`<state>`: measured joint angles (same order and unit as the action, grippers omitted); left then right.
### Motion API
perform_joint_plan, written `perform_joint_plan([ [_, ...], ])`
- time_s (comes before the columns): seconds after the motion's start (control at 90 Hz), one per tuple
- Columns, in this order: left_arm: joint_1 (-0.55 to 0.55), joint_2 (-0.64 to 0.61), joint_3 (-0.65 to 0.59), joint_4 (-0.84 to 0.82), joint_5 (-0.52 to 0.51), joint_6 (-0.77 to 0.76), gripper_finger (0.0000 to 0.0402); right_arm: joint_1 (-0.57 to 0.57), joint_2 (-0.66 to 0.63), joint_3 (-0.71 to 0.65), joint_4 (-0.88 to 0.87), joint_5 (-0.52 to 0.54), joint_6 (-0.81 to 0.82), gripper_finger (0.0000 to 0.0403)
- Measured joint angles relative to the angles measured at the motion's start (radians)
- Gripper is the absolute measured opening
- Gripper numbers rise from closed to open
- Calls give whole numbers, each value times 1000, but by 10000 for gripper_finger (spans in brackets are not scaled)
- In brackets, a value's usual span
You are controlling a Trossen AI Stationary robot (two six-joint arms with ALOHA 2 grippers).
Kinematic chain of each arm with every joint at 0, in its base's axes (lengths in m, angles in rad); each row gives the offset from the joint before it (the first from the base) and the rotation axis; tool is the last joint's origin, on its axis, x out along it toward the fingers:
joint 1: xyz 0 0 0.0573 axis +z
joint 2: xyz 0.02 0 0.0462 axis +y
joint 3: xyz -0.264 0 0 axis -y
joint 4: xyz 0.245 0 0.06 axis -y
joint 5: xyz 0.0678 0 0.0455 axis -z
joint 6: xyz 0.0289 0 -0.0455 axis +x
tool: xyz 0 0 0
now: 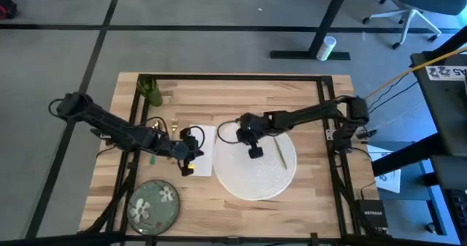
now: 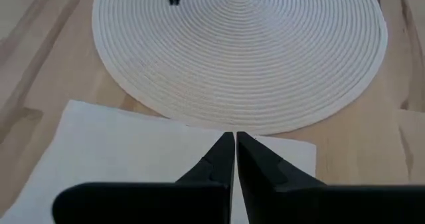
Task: Set table place
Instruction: Move the white table mat to the center of the table
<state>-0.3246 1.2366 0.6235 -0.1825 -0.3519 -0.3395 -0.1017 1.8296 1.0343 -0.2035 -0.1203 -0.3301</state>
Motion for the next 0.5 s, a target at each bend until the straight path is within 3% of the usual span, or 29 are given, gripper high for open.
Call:
perform_joint_plan([
  [0.5,0,0,0,-11,0,-13,0,-59,56,9,4,0,-8,0],
])
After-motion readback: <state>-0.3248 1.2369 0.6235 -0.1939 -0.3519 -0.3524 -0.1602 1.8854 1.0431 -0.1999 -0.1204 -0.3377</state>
